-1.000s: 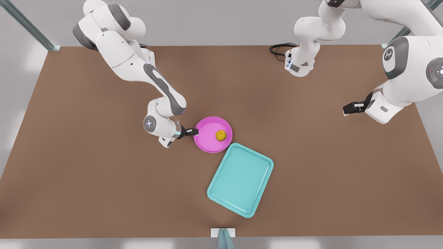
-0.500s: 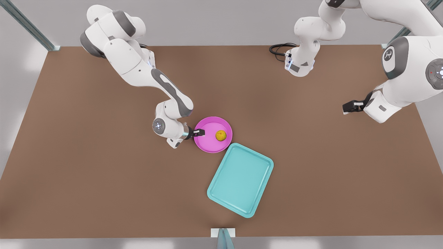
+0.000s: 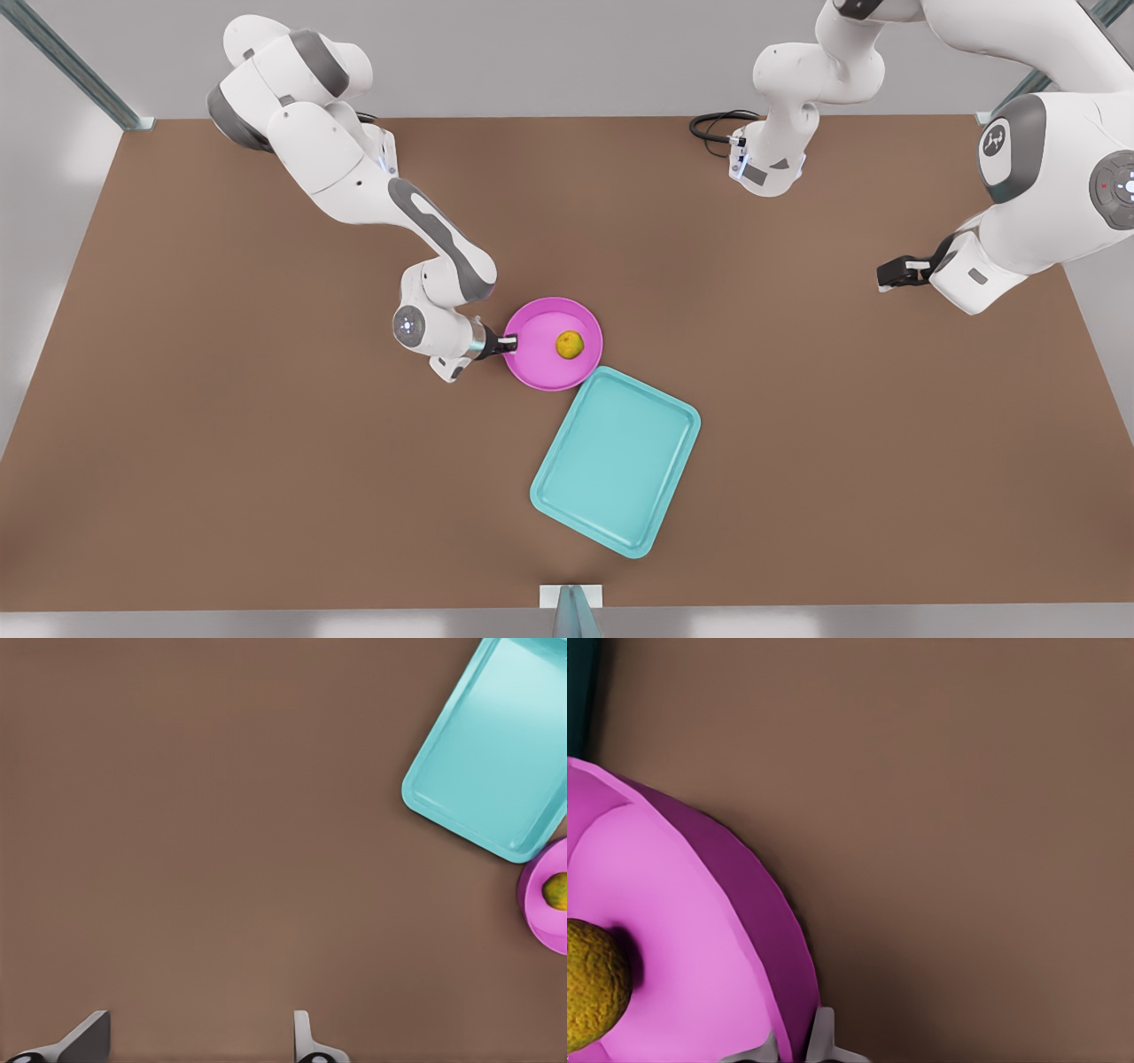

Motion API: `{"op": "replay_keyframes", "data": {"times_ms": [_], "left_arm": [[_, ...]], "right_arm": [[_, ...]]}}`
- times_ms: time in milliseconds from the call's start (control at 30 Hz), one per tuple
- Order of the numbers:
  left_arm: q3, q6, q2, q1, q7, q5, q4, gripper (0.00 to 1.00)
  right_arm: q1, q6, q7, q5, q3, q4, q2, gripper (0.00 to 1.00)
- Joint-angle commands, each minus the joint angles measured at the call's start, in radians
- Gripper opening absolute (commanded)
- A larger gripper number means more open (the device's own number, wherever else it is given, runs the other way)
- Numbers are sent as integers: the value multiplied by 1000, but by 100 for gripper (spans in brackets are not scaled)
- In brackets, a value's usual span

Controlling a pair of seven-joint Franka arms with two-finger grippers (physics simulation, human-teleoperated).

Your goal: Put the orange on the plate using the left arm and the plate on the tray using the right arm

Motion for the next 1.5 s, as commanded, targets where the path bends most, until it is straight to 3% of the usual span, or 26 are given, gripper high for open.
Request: {"op": "replay_keyframes", "data": {"times_ms": [0,233,300,400,800,900,1133,1167,1200,1367,1433,1467], "left_arm": [[0,-1,-1,0,19,1,0,100],[0,-2,2,0,17,1,11,100],[0,-1,2,0,17,1,11,100],[0,-1,2,0,17,1,11,100],[0,-2,0,0,17,-1,13,100],[0,-2,0,0,17,-1,13,100],[0,-2,0,0,17,-1,13,100],[0,-2,0,0,17,-1,13,100],[0,-2,0,0,17,-1,13,100],[-1,-16,-1,0,17,-1,13,100],[-4,-22,-4,0,16,-1,14,100],[0,-37,-7,0,28,-3,16,100]], "right_arm": [[-1,-7,11,-3,1,0,-6,21],[-20,-7,9,-1,16,3,-90,21],[-27,-7,9,65,15,82,-84,21],[-24,-4,9,165,13,267,13,21],[71,13,52,178,9,892,448,21],[112,44,75,178,1,952,501,21],[120,49,103,174,1,894,465,21],[120,49,101,174,-1,894,467,29],[120,52,95,172,-1,894,468,100],[118,53,94,174,-1,851,426,100],[106,55,92,172,-2,759,357,100],[66,49,91,169,-4,630,260,100]]}}
